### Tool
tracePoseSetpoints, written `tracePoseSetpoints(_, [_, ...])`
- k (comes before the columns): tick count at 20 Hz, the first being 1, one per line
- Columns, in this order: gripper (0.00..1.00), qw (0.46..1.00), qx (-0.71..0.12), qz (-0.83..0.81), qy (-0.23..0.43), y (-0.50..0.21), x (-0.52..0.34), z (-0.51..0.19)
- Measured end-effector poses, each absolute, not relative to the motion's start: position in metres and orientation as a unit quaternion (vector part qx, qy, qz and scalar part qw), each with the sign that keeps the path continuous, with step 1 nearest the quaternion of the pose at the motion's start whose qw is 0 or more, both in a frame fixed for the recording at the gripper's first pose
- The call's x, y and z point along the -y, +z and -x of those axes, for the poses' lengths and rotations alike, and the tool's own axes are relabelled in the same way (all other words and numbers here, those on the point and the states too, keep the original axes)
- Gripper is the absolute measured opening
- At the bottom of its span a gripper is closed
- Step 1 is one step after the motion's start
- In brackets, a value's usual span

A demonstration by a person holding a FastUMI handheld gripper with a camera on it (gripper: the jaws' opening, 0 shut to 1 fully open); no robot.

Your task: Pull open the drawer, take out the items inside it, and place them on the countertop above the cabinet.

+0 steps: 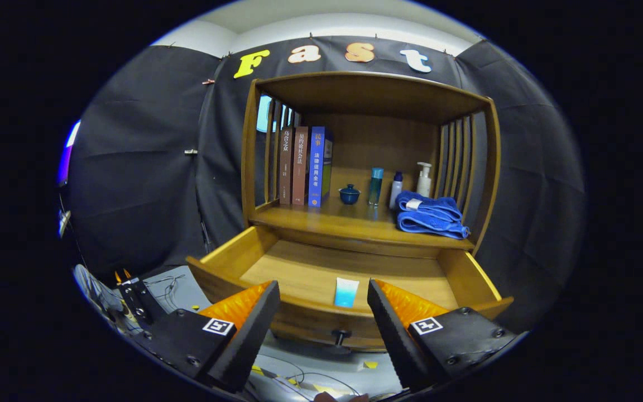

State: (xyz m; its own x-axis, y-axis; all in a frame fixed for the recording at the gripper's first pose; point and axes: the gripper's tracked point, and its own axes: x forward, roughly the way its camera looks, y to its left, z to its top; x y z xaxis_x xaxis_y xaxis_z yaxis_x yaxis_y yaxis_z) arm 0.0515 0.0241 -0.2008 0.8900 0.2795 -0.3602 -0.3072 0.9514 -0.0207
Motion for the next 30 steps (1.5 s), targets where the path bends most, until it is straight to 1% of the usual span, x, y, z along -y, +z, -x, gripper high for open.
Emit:
tracePoseSetpoints(2, [0.99, 0.962, -0.231, 0.023, 0.147, -0.189, -0.034, -0.074])
tracePoseSetpoints(5, [0.99, 0.949, -0.281, 0.026, 0.140, -0.186, -0.046, -0.111])
tracePoseSetpoints(9, [0.99, 0.930, -0.331, 0.087, 0.136, -0.214, -0.048, -0.166])
tracePoseSetpoints(10, [0.99, 0.919, -0.358, 0.099, 0.133, -0.228, -0.045, -0.175])
tracePoseSetpoints(13, [1.00, 0.885, -0.447, 0.061, 0.111, -0.271, -0.042, -0.182])
tracePoseSetpoints(17, [0.99, 0.836, -0.541, 0.031, 0.090, -0.324, -0.034, -0.180])
tracePoseSetpoints(25, [1.00, 0.790, -0.610, 0.044, 0.053, -0.379, -0.008, -0.171])
tracePoseSetpoints(28, [0.95, 0.774, -0.631, 0.031, 0.042, -0.395, -0.006, -0.164])
tracePoseSetpoints(29, [0.92, 0.770, -0.636, 0.031, 0.039, -0.401, -0.004, -0.165])
tracePoseSetpoints(30, [0.84, 0.764, -0.644, 0.032, 0.036, -0.407, -0.003, -0.164])
